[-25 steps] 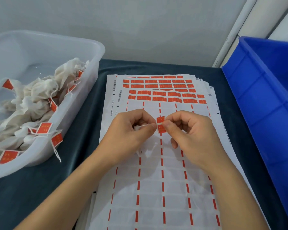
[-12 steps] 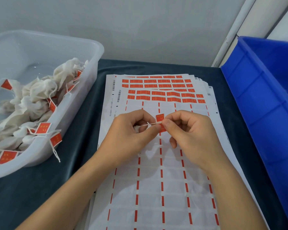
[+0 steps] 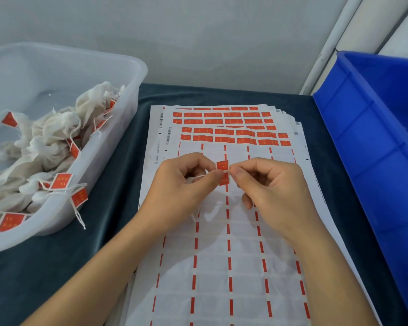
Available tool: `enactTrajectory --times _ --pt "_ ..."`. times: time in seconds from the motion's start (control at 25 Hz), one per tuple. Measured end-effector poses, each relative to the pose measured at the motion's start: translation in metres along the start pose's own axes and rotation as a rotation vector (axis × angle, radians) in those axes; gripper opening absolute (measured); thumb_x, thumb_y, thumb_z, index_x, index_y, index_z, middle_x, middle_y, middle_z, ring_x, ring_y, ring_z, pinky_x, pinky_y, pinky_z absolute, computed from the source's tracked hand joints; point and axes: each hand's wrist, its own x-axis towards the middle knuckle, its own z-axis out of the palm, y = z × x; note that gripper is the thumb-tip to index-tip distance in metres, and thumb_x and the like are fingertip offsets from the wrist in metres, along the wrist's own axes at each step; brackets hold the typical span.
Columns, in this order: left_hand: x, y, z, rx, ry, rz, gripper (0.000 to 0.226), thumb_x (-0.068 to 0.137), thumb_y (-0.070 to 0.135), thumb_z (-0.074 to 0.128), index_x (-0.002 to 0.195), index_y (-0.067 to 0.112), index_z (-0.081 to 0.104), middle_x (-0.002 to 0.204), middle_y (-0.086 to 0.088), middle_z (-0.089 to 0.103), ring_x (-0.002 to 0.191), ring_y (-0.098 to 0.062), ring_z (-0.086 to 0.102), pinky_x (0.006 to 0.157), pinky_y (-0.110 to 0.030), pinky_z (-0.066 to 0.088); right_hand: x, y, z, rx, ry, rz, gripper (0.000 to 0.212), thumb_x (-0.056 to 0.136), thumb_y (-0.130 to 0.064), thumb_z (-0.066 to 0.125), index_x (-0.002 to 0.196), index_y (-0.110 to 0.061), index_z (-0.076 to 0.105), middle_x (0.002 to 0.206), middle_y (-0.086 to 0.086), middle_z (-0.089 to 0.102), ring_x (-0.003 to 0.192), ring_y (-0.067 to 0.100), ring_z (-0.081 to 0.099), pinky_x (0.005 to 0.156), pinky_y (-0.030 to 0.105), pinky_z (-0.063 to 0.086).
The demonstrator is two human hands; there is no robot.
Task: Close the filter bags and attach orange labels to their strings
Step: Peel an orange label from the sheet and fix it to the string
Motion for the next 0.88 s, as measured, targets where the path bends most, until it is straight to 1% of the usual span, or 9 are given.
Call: enactTrajectory --times 0.12,0.2,0.28,0.4,0.52,0.64,0.72,0.76,0.88 --pt "-0.001 0.000 0.001 -0.001 -0.002 -0.009 0.017 0.094 0.028 0.075 0.078 0.032 0.073 0.057 0.014 0.059 0.058 -0.004 0.055 0.065 -0.012 0.051 0.000 0.001 0.000 -0.044 0.023 -0.026 0.008 0.094 -0.038 0.071 0.094 -0.045 0.073 0.081 -0.025 0.073 0.073 0.002 0.069 0.070 0.013 0.056" --pt "-0.001 0.000 0.001 -0.003 -0.004 -0.017 0.015 0.094 0.028 0.074 0.079 0.031 0.073 0.058 0.014 0.059 0.059 -0.004 0.056 0.065 -0.011 0.050 -0.001 0.002 -0.001 -0.042 0.021 -0.034 0.009 0.092 -0.040 0.072 0.100 -0.045 0.073 0.081 -0.024 0.072 0.074 0.002 0.069 0.072 0.015 0.057" --pt "-0.001 0.001 0.001 -0.006 -0.005 -0.013 0.015 0.094 0.030 0.073 0.079 0.031 0.073 0.060 0.013 0.061 0.062 -0.008 0.058 0.065 -0.012 0.050 0.000 0.002 -0.001 -0.036 -0.008 -0.036 0.006 0.092 -0.036 0.074 0.095 -0.041 0.074 0.081 -0.022 0.072 0.074 0.005 0.068 0.068 0.014 0.056" --pt "-0.002 0.000 0.002 0.035 0.007 0.012 0.014 0.094 0.033 0.072 0.080 0.034 0.072 0.068 0.011 0.067 0.071 -0.011 0.064 0.068 -0.013 0.052 0.000 0.002 0.000 -0.050 -0.022 -0.035 0.009 0.095 -0.029 0.074 0.089 -0.036 0.074 0.081 -0.020 0.072 0.073 0.004 0.068 0.064 0.013 0.053" --pt "-0.005 0.000 0.007 0.087 0.057 0.023 0.012 0.093 0.033 0.075 0.086 0.036 0.067 0.068 0.015 0.065 0.065 -0.006 0.061 0.062 -0.011 0.049 0.001 0.004 -0.001 -0.026 -0.007 0.004 0.011 0.095 -0.026 0.073 0.086 -0.033 0.075 0.081 -0.016 0.074 0.073 0.007 0.069 0.063 0.016 0.054" --pt "-0.007 0.000 0.008 0.079 0.125 0.039 0.025 0.087 0.034 0.083 0.085 0.032 0.058 0.070 0.010 0.061 0.062 -0.008 0.057 0.057 -0.012 0.048 0.000 0.004 0.000 0.007 -0.008 0.043 0.013 0.095 -0.025 0.074 0.084 -0.032 0.077 0.079 -0.017 0.075 0.073 0.006 0.070 0.062 0.014 0.053" --pt "-0.009 0.001 0.007 0.130 0.124 0.134 0.027 0.088 0.032 0.082 0.081 0.033 0.057 0.075 0.014 0.062 0.070 -0.009 0.059 0.059 -0.012 0.048 0.000 0.002 0.000 0.039 -0.023 0.059 0.015 0.095 -0.023 0.073 0.084 -0.031 0.077 0.078 -0.016 0.076 0.068 0.004 0.070 0.059 0.012 0.052" --pt "-0.010 0.002 0.006 0.161 0.110 0.181 0.024 0.089 0.031 0.081 0.082 0.035 0.058 0.079 0.017 0.063 0.075 -0.009 0.061 0.061 -0.012 0.048 0.000 0.002 0.000 0.049 -0.028 0.067 0.017 0.095 -0.022 0.072 0.083 -0.031 0.078 0.077 -0.015 0.076 0.065 0.003 0.068 0.057 0.012 0.051" --pt "-0.012 0.003 0.005 0.245 0.068 0.242 0.014 0.091 0.032 0.079 0.096 0.040 0.068 0.089 0.027 0.066 0.087 -0.008 0.063 0.069 -0.015 0.052 0.000 0.000 -0.003 0.060 -0.041 0.077 0.019 0.096 -0.022 0.072 0.081 -0.031 0.079 0.073 -0.013 0.075 0.058 0.002 0.065 0.055 0.013 0.050"
